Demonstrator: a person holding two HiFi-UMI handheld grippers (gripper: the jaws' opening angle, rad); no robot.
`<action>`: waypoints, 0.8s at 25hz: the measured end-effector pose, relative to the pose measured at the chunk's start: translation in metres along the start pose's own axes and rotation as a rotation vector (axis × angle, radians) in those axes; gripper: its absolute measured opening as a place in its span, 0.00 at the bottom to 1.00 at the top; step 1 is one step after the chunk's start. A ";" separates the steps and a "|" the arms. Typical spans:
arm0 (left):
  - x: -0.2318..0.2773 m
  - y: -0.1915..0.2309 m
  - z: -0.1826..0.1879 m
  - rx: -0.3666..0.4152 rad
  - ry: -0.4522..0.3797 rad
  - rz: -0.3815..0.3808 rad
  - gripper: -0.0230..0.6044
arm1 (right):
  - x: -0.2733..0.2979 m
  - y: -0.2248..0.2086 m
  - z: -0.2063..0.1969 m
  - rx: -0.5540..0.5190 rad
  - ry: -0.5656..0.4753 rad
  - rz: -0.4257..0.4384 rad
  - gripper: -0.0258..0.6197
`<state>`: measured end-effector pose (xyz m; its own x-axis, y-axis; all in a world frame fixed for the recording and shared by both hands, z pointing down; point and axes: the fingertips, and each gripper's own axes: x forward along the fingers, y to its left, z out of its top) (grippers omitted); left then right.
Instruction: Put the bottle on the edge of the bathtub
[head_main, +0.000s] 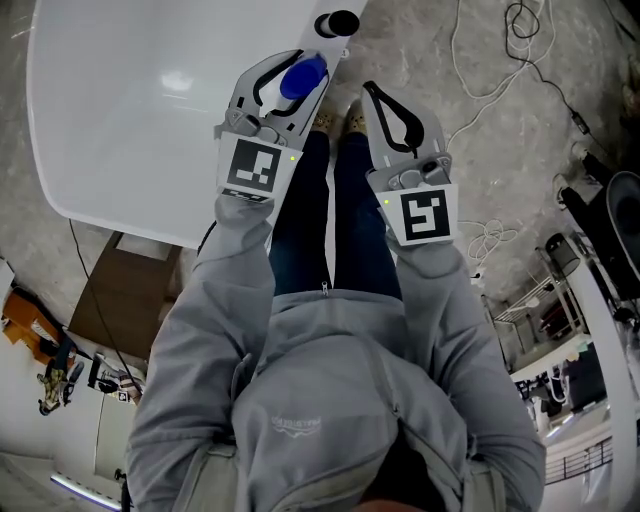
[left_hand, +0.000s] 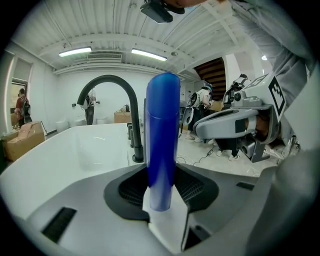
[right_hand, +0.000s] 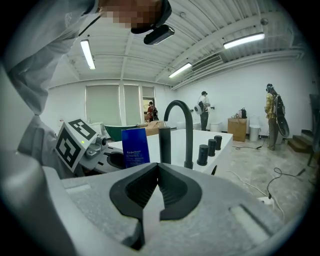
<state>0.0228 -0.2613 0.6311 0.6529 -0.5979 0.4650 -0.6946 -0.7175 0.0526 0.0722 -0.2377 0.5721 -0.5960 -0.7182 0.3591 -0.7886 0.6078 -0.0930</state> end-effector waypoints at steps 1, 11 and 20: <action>0.001 -0.001 -0.001 0.008 0.006 -0.003 0.29 | -0.001 0.001 0.000 0.002 0.001 0.000 0.04; 0.011 -0.004 -0.013 0.026 0.042 0.005 0.29 | -0.003 -0.001 -0.001 0.001 0.007 -0.006 0.04; 0.019 -0.003 -0.015 0.011 0.001 0.001 0.29 | -0.001 -0.002 -0.015 0.016 0.021 -0.012 0.04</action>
<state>0.0328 -0.2651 0.6530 0.6521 -0.5979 0.4662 -0.6915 -0.7212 0.0422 0.0768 -0.2326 0.5859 -0.5829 -0.7182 0.3800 -0.7983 0.5934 -0.1030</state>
